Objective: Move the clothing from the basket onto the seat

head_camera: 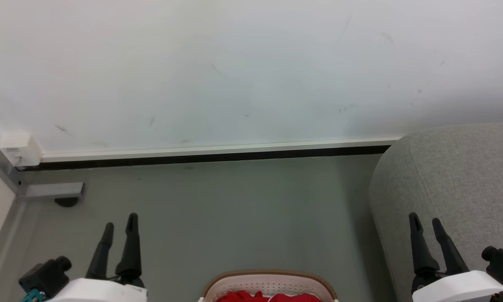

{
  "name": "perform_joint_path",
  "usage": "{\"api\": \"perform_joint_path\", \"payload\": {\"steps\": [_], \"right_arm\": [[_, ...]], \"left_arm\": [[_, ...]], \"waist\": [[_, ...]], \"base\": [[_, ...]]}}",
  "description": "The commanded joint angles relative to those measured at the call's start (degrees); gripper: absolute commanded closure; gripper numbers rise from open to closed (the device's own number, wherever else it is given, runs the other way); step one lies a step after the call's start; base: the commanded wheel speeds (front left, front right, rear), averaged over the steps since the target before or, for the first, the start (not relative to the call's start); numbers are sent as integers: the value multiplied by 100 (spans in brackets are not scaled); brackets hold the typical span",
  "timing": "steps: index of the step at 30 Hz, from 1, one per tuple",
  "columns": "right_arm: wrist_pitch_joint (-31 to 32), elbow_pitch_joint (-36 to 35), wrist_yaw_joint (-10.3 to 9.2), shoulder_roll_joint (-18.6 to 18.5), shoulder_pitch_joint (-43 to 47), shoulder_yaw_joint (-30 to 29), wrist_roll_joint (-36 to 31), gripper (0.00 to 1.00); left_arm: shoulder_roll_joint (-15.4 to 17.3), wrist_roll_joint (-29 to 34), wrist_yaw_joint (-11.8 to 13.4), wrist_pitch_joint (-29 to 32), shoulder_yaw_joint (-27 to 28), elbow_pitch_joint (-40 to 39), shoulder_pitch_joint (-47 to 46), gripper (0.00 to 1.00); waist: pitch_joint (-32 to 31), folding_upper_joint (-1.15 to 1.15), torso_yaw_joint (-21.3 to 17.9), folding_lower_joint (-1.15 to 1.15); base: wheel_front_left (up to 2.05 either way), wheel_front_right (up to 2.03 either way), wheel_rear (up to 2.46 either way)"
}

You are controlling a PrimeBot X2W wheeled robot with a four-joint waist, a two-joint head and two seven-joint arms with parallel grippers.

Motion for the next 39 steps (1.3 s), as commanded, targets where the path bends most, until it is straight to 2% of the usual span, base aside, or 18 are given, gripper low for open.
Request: {"api": "perform_joint_path", "payload": {"steps": [1, 16, 39], "right_arm": [[13, -28, -6, -14, -168, 0, -248, 0], [-99, 68, -7, 87, -238, 174, -1116, 0], [-338, 367, -9, 195, -353, 378, -2177, 0]], "left_arm": [[81, 270, -9, -81, -20, -76, 6, 0], [114, 1121, 56, -309, -83, 65, 28, 0], [66, 2150, -10, -593, -97, 201, 61, 0]], "waist": [[1, 0, -11, 0], [-8, 0, -106, 0], [-5, 0, -197, 0]], "base": [[0, 0, 0], [0, 0, 0], [0, 0, 0]]}}
